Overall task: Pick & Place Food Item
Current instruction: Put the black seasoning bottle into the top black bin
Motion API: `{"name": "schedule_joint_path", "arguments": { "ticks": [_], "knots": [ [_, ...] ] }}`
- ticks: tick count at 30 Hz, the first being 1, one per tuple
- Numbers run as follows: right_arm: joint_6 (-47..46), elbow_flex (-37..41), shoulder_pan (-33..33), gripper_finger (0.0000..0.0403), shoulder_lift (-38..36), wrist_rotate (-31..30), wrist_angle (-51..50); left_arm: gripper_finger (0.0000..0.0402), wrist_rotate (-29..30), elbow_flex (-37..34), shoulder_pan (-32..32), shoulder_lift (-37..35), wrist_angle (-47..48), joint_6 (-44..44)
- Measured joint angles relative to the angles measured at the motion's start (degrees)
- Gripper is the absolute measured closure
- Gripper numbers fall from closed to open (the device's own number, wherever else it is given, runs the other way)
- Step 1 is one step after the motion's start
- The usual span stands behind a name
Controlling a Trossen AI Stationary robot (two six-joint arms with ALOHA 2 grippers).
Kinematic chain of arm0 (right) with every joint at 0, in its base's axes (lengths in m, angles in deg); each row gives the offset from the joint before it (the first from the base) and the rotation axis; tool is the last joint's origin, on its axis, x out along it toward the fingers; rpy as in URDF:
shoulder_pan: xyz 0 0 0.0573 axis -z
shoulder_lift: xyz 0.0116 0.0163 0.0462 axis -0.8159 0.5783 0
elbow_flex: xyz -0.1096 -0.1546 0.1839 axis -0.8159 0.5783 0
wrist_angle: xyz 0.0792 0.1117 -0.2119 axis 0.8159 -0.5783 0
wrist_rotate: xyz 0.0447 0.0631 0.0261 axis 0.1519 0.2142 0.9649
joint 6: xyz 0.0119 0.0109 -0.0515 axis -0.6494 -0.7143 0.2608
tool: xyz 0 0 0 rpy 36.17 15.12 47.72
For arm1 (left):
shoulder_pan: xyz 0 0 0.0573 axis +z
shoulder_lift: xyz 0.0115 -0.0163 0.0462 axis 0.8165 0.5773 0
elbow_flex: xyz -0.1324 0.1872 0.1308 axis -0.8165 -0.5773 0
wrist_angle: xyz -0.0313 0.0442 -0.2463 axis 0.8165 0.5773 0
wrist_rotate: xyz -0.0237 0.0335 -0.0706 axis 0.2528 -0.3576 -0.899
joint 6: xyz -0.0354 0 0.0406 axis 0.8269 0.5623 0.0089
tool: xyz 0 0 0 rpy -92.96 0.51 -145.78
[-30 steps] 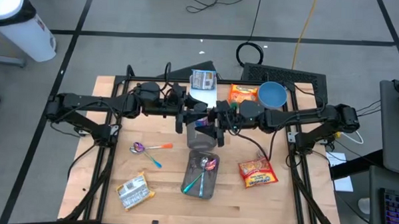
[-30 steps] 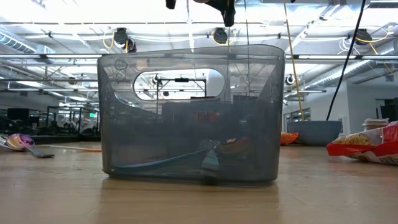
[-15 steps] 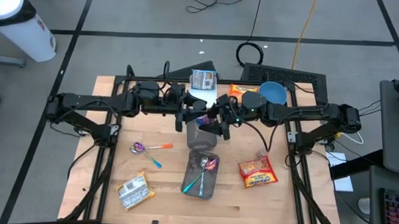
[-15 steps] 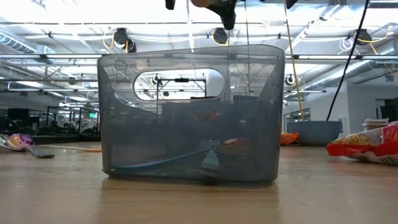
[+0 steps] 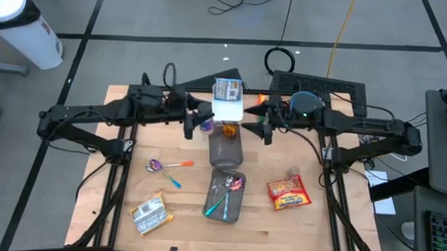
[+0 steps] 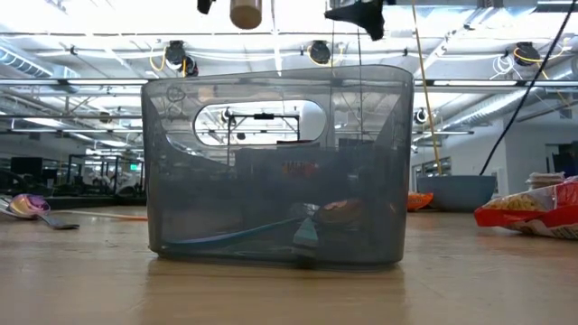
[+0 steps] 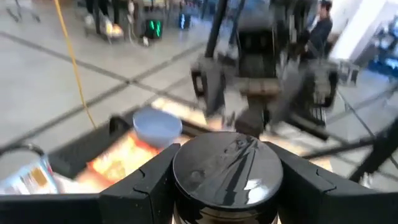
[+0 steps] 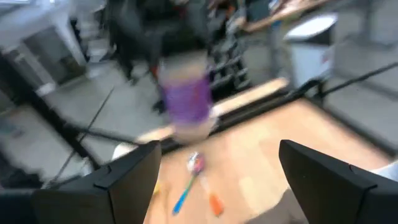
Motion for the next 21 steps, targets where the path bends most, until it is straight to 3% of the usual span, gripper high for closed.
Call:
{"name": "schedule_joint_path", "arguments": {
  "ticks": [6, 10, 14, 18, 21],
  "knots": [
    [-3.0, 8.7, 0.0, 0.0085, -6.8, -6.6, 0.9, 0.0193, 1.3, -0.1, -2.1, 3.6, 2.5, 0.6],
    [-9.5, 16.1, -0.2, 0.0085, -10.7, -7.4, 3.3, 0.0193, 2.2, -0.2, -2.2, 4.8, 1.4, 0.9],
    [-16.2, 24.6, -1.7, 0.0085, -13.7, -7.8, 13.2, 0.0193, 3.9, -2.5, -2.0, 5.3, -1.3, 2.3],
    [-21.1, 31.7, -4.3, 0.0085, -15.1, -12.0, 23.2, 0.0193, 4.7, -7.1, -1.6, 5.3, -7.8, 5.3],
    [-21.7, 33.9, -6.7, 0.0085, -15.6, -14.9, 25.2, 0.0193, 4.7, -10.7, -1.7, 5.4, -13.7, 7.9]
  ]
}}
